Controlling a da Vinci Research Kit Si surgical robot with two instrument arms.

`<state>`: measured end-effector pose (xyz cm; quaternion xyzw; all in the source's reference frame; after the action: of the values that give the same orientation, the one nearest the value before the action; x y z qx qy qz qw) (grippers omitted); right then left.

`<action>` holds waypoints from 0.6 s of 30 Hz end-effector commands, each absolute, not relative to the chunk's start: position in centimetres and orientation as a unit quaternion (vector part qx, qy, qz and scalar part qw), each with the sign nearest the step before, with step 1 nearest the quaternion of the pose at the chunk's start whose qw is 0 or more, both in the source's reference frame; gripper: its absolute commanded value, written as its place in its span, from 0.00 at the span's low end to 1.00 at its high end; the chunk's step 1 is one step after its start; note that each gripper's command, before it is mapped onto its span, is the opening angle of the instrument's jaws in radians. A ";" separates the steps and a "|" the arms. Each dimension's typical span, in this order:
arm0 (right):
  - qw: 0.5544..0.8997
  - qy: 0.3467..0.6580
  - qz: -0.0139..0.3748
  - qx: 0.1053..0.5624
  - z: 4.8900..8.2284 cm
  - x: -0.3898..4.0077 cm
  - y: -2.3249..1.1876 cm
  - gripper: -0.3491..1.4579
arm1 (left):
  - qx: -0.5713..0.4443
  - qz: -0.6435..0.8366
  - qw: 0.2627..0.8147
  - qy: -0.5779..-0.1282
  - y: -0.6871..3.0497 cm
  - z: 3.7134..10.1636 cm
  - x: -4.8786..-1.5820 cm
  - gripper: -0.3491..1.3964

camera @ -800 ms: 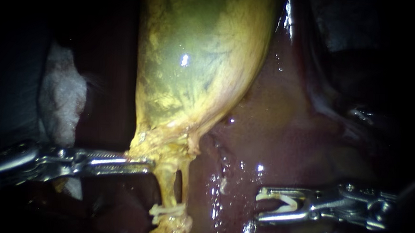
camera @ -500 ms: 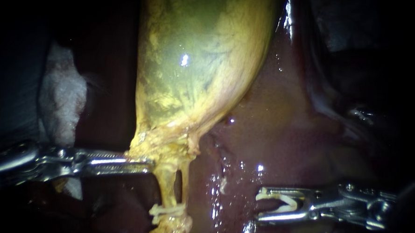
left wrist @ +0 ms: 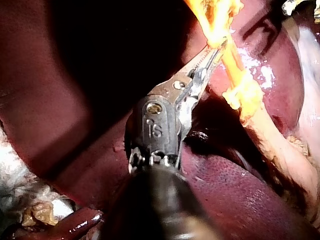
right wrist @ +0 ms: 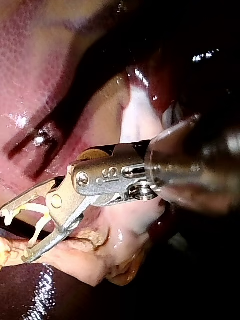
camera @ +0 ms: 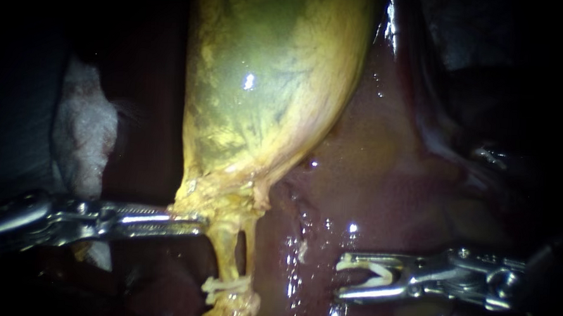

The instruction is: Clipping third clip left tube

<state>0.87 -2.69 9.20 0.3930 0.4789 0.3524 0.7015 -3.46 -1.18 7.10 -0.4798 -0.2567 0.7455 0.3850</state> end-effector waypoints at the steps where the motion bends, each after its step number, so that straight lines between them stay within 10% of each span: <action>1: 0.699 0.482 0.355 0.391 9.21 0.91 -2.69 0.48 | -0.480 0.745 0.386 -0.256 -1.18 7.10 -3.45 0.00; 18: 0.693 0.494 0.349 0.392 9.44 1.73 -2.81 0.48 | -0.480 0.745 0.386 -0.256 -1.17 7.08 -3.41 0.00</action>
<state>1.79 -2.82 9.46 0.3936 0.4951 0.3477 0.6921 -3.41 -1.16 7.07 -0.4798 -0.2567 0.7449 0.3861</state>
